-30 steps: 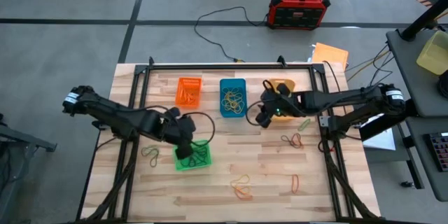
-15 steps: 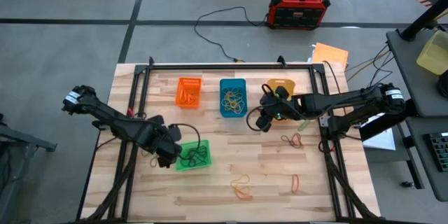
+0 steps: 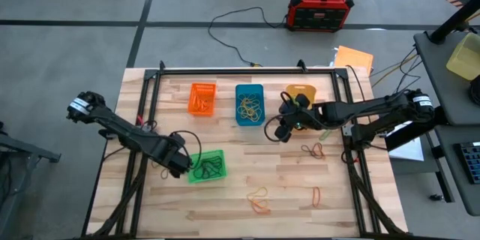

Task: Sort rubber bands into baskets
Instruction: Put the green rubberband into the yellow bin

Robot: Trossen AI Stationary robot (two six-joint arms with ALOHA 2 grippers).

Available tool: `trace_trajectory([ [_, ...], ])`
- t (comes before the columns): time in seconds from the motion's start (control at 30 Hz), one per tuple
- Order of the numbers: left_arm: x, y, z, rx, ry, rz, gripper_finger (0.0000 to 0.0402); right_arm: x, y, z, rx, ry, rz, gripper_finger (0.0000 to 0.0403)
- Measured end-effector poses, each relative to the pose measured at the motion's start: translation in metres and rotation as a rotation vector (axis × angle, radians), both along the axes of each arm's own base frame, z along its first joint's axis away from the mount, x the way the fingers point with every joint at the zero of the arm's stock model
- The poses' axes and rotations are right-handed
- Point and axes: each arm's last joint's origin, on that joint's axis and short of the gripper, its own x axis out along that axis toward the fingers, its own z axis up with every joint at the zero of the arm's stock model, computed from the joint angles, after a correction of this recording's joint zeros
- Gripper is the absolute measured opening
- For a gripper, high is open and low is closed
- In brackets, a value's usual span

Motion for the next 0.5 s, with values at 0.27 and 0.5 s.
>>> trace_trajectory([
  [0.27, -0.001, 0.001, -0.025, -0.025, -0.061, 0.036, 0.0141, -0.003, 0.000, -0.009, 0.007, 0.015, -0.009, 0.0105],
  [0.5, -0.011, 0.006, -0.039, 0.001, -0.028, 0.081, 0.0141, -0.003, 0.000, -0.009, 0.007, 0.011, -0.009, 0.0107],
])
